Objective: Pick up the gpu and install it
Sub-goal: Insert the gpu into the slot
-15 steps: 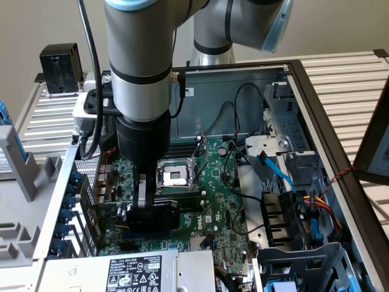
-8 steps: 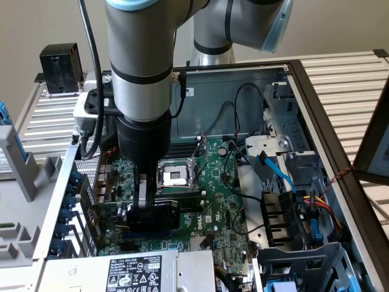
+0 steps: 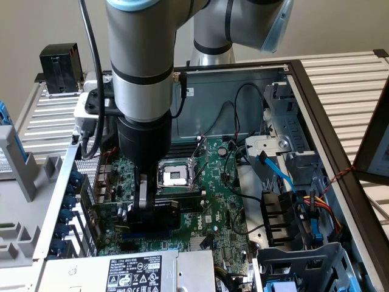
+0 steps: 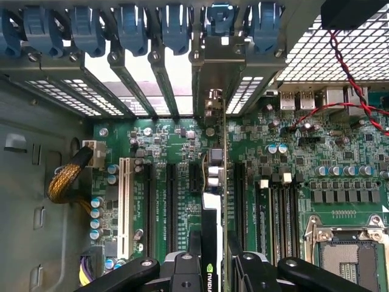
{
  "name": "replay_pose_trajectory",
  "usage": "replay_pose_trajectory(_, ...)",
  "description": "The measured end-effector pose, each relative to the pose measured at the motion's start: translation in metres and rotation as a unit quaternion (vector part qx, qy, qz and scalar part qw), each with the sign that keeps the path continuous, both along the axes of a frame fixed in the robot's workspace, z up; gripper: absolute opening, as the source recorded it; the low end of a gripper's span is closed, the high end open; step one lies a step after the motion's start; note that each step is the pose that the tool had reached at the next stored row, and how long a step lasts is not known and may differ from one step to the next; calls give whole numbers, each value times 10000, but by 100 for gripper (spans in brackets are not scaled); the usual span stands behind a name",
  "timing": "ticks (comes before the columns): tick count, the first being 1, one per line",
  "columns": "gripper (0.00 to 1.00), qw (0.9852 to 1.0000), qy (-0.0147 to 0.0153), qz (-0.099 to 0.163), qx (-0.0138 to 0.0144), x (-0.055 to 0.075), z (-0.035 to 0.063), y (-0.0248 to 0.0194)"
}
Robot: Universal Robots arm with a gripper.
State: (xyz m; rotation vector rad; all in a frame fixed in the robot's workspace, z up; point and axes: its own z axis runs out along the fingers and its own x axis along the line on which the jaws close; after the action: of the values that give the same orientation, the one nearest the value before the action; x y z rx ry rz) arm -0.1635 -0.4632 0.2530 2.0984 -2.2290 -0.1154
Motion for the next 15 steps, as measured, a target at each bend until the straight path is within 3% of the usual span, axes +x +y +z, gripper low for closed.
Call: replay_pose_trajectory(15,26,10000,-1,0,1,19,-1,-2)
